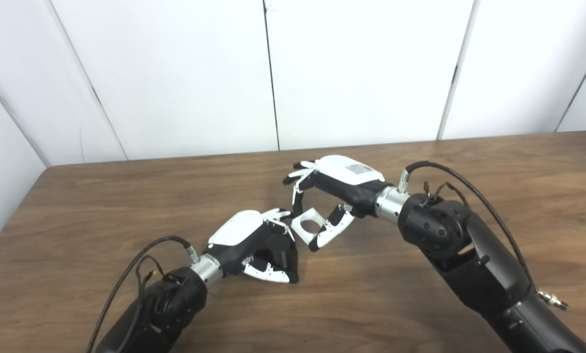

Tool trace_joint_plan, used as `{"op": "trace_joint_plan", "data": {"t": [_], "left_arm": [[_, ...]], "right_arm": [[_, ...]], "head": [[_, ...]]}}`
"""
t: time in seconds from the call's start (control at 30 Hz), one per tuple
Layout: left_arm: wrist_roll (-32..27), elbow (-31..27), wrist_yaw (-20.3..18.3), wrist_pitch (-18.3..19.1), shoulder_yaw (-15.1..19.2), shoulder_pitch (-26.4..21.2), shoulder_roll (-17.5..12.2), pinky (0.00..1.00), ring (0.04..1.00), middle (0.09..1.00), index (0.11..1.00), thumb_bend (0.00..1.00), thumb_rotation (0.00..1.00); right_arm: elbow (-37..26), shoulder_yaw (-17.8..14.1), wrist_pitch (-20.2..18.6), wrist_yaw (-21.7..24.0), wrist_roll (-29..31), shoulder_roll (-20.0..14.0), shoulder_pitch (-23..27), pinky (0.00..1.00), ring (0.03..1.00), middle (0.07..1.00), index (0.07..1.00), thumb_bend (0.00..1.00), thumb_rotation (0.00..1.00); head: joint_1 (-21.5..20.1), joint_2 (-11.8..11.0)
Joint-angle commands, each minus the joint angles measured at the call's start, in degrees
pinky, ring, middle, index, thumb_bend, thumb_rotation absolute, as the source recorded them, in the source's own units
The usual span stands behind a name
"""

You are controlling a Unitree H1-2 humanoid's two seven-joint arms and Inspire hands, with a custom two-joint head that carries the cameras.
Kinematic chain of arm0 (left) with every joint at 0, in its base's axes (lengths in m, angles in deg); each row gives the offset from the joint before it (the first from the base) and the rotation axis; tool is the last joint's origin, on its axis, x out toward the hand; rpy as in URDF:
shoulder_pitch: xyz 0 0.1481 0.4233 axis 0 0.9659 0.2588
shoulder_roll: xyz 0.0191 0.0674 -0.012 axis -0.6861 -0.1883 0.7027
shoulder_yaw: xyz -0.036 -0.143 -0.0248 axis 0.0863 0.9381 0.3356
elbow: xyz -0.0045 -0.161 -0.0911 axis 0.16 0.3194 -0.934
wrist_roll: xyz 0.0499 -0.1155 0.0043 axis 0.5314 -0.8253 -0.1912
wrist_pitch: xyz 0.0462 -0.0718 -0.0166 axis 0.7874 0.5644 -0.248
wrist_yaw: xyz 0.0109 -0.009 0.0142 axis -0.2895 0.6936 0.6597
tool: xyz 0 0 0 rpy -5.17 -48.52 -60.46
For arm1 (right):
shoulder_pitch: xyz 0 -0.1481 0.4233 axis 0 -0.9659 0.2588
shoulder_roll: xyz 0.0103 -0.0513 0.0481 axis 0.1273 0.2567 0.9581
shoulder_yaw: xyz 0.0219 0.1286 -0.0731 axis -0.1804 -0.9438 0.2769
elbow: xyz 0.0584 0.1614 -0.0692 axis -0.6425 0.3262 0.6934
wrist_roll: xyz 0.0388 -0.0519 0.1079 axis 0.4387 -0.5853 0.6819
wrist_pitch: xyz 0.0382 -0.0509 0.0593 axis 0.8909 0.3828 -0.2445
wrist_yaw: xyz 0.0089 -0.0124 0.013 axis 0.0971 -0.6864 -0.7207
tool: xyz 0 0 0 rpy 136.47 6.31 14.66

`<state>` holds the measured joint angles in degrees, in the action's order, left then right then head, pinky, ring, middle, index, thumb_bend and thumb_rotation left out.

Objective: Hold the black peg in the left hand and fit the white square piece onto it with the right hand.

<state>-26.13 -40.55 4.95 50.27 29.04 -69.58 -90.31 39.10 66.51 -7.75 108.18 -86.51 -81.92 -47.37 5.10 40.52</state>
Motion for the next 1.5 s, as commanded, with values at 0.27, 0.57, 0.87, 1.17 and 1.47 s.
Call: {"op": "trace_joint_plan", "data": {"t": [0.27,0.57,0.87,1.17,1.47], "left_arm": [[4.76,2.30,-6.29,5.85,-0.86,2.07,-4.47,0.92,0.968,0.938,0.495,0.52,0.08],[3.51,1.73,-6.61,6.04,0.74,2.91,-5.29,0.92,0.970,0.938,0.494,0.52,0.08],[2.98,1.43,-8.89,6.26,1.04,2.57,-5.94,0.95,0.985,0.955,0.581,0.75,0.24],[3.18,0.66,-11.14,8.18,1.14,2.13,-5.83,0.96,0.997,0.965,0.667,0.90,0.31],[3.59,0.91,-11.52,8.41,0.45,1.91,-6.14,0.96,0.992,0.959,0.654,0.85,0.29]], "right_arm": [[-0.35,-0.79,2.40,-1.08,0.07,0.31,3.89,1.00,0.973,0.874,0.481,0.52,0.14],[0.31,-0.66,2.75,-0.96,-0.20,0.54,4.21,1.00,0.974,0.874,0.481,0.52,0.14],[0.60,-0.60,2.54,-0.70,-0.30,0.69,4.31,1.00,0.975,0.875,0.481,0.52,0.14],[0.49,-0.71,2.64,-0.76,-0.21,0.49,4.27,1.00,0.975,0.874,0.481,0.52,0.14],[0.49,-0.97,2.98,-0.92,-0.01,0.21,4.12,1.00,0.975,0.873,0.481,0.52,0.14]], "head": [[0.75,0.13],[1.31,0.07],[1.20,0.21],[1.27,0.48],[1.64,0.69]]}}
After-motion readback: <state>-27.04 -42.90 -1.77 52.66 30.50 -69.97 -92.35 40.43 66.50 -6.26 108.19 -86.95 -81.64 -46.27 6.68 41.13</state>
